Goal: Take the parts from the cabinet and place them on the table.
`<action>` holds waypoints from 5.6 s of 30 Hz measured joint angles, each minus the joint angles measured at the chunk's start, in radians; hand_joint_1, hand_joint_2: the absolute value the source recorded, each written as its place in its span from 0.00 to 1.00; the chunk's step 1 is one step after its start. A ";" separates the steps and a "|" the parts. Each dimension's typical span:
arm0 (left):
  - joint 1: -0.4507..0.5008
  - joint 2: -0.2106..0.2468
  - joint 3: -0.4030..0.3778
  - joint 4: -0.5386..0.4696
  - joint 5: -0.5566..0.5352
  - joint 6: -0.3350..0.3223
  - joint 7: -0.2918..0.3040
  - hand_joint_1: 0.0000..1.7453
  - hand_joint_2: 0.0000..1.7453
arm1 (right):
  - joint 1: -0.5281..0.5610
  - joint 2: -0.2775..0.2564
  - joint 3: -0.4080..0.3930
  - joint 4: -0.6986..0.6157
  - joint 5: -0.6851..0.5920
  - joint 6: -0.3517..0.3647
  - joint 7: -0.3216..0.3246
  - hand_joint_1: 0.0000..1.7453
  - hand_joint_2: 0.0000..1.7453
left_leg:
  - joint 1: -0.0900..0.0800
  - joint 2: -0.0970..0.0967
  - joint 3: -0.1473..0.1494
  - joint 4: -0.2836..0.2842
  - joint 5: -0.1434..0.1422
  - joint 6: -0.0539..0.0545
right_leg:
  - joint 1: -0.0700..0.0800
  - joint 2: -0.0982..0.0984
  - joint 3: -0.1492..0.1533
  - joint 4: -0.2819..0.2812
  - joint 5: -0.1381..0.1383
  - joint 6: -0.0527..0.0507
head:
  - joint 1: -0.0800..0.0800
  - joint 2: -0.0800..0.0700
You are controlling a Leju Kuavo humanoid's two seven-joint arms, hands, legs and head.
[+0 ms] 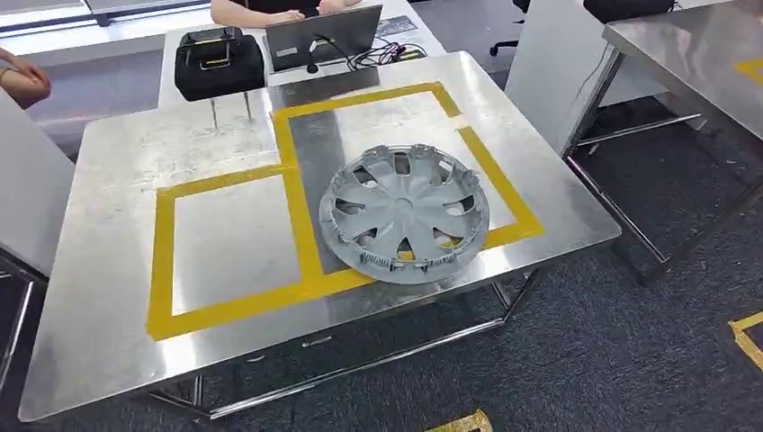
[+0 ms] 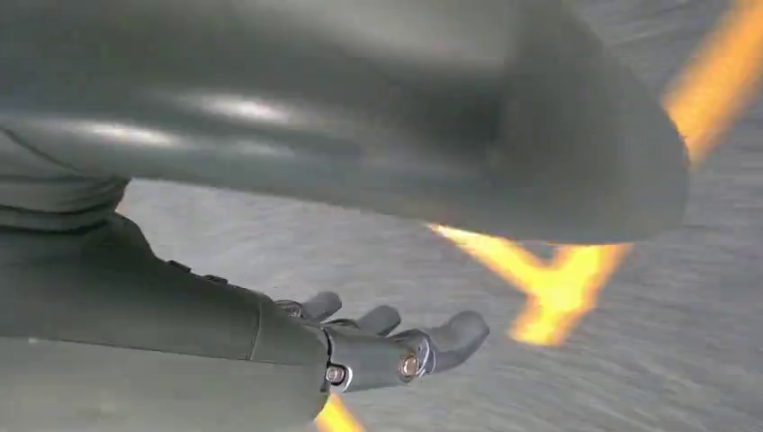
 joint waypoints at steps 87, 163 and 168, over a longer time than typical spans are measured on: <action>-0.026 0.004 -0.069 -0.045 -0.080 0.033 0.086 0.00 0.00 | -0.021 0.124 0.334 0.160 0.098 0.214 0.284 0.00 0.00 | 0.004 0.087 0.198 -0.284 0.081 0.005 | 0.026 -0.020 0.011 -0.022 0.011 -0.016 | 0.046 0.000; -0.047 0.031 -0.262 -0.110 -0.428 0.323 0.176 0.00 0.00 | -0.015 0.153 0.376 0.165 0.076 0.251 0.254 0.00 0.00 | 0.024 -0.023 0.210 -0.320 0.116 0.025 | 0.009 0.126 -0.032 0.023 -0.007 0.024 | 0.002 0.000; -0.033 0.032 -0.223 -0.126 -0.386 0.261 0.123 0.00 0.00 | -0.024 0.153 0.384 0.165 0.074 0.252 0.251 0.00 0.00 | 0.014 0.054 0.216 -0.322 0.107 0.038 | 0.004 0.020 -0.185 0.314 -0.132 0.039 | 0.031 0.000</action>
